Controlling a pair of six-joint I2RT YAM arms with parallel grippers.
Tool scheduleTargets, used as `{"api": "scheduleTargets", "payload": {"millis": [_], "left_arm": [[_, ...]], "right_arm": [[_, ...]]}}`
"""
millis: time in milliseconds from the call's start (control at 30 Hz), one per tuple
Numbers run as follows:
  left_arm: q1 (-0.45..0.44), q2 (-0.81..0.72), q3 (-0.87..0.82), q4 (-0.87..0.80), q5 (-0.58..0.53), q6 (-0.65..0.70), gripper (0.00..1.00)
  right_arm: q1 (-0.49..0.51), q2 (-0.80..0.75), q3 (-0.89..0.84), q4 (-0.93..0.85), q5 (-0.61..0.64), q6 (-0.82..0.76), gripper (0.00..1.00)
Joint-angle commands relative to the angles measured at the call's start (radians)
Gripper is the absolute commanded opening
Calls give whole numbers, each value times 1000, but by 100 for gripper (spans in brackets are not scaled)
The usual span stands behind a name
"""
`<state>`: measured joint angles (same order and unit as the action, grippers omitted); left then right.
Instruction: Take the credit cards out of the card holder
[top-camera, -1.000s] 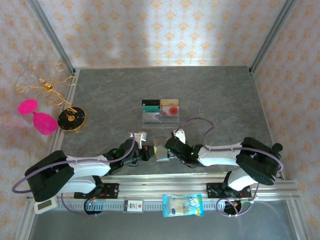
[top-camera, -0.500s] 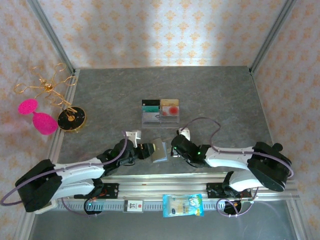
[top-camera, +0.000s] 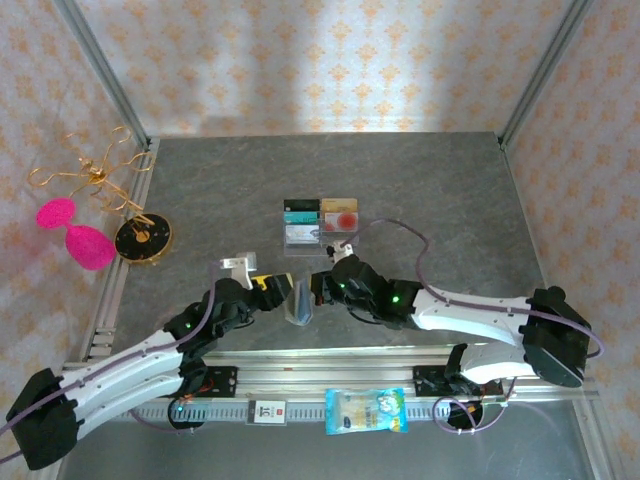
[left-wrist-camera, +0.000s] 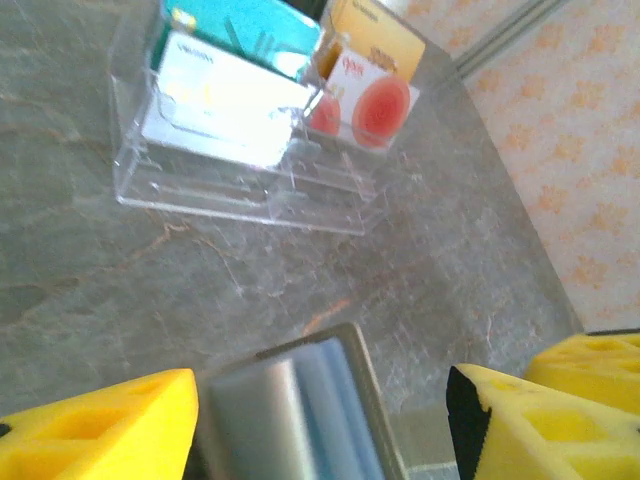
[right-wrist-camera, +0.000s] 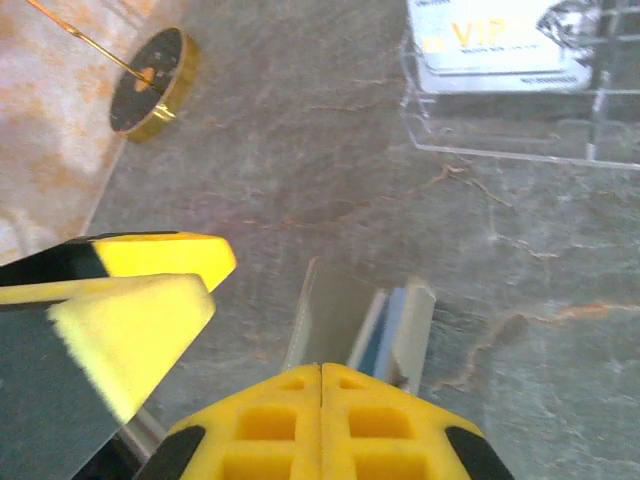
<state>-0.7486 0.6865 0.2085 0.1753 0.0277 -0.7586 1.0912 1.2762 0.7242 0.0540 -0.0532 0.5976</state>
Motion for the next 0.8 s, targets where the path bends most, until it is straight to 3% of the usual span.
{"api": "scheduleTargets", "payload": {"millis": [0,267,567,767], "left_arm": [[17,-45,2,-90,-23,28,67],[14,108,10,45,134,47,52],[-4,337,20,150,156,58,43],[-13,342,27,164,171,54,43]], "right_arm": [[4,-4,22,-12,32,14,0],[-34,-66,-126,-97,190,138,0],[-82,-17,-284,-101,259,278,0],[-97,-1,-283,-88,249,246,29]]}}
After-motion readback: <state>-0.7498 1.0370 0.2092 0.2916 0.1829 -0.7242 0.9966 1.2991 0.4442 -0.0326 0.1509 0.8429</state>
